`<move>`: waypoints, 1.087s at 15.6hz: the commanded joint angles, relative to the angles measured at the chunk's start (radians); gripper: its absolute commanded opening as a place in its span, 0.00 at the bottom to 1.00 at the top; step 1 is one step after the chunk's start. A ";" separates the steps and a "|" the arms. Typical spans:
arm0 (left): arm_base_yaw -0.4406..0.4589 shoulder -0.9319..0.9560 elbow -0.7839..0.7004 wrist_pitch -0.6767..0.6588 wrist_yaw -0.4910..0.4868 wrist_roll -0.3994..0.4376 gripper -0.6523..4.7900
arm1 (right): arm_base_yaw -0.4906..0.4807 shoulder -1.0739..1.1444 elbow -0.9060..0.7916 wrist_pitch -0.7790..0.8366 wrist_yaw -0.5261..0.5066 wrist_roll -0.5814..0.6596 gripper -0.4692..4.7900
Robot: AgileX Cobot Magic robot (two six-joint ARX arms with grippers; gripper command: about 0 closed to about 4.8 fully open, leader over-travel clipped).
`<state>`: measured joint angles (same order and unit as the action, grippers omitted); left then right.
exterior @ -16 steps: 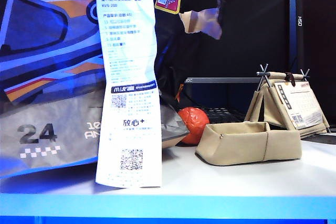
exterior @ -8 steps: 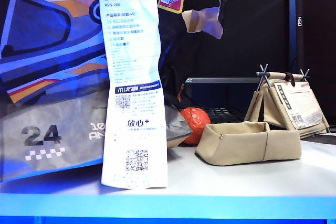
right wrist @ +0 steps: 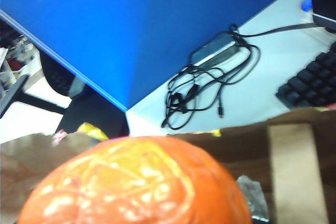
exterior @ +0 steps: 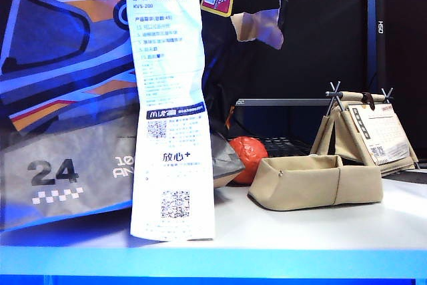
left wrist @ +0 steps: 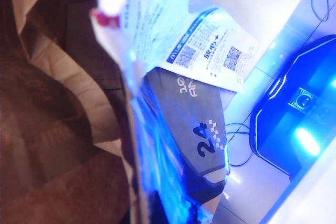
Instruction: Open the paper bag and put two oranges into the paper bag.
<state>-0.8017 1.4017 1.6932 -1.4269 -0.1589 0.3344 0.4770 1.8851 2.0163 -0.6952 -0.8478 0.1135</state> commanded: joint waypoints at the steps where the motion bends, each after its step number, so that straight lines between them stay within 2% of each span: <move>1: -0.002 -0.003 0.005 -0.004 0.002 0.010 0.11 | 0.001 -0.002 0.006 0.010 0.023 0.011 0.83; 2: -0.002 -0.003 0.005 -0.004 0.002 0.016 0.11 | 0.001 -0.002 0.007 0.013 0.024 0.019 0.95; 3: -0.002 -0.003 0.005 -0.003 0.002 0.026 0.11 | 0.001 -0.002 0.007 0.016 0.023 0.027 1.00; 7: 0.000 -0.003 0.005 0.014 0.001 0.025 0.11 | 0.001 -0.003 0.023 0.101 0.011 0.123 1.00; 9: 0.000 -0.003 0.005 0.014 -0.007 0.025 0.11 | 0.000 -0.008 0.083 0.090 0.008 0.121 0.97; 11: 0.001 -0.003 0.005 0.012 -0.071 0.025 0.11 | -0.020 -0.036 0.149 0.062 0.021 0.101 0.96; 12: 0.002 -0.003 0.005 0.011 -0.096 0.026 0.11 | -0.034 -0.068 0.190 -0.014 0.092 0.027 0.92; 13: 0.010 -0.003 0.005 0.011 -0.095 0.026 0.11 | -0.054 -0.105 0.210 -0.119 0.208 -0.071 0.91; 14: 0.030 -0.003 0.004 0.011 -0.095 0.025 0.11 | -0.079 -0.142 0.212 -0.278 0.399 -0.198 0.91; 15: 0.043 -0.003 0.004 0.012 -0.095 0.026 0.11 | -0.100 -0.151 0.211 -0.417 0.542 -0.266 0.91; 16: 0.057 -0.003 0.005 0.013 -0.097 0.032 0.11 | -0.148 -0.150 0.193 -0.531 0.578 -0.294 0.91; 17: 0.068 -0.003 0.005 0.013 -0.105 0.032 0.11 | -0.187 -0.151 0.134 -0.543 0.524 -0.289 0.91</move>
<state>-0.7422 1.4017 1.6932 -1.4227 -0.2543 0.3645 0.3134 1.7271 2.1895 -1.1946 -0.2970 -0.1623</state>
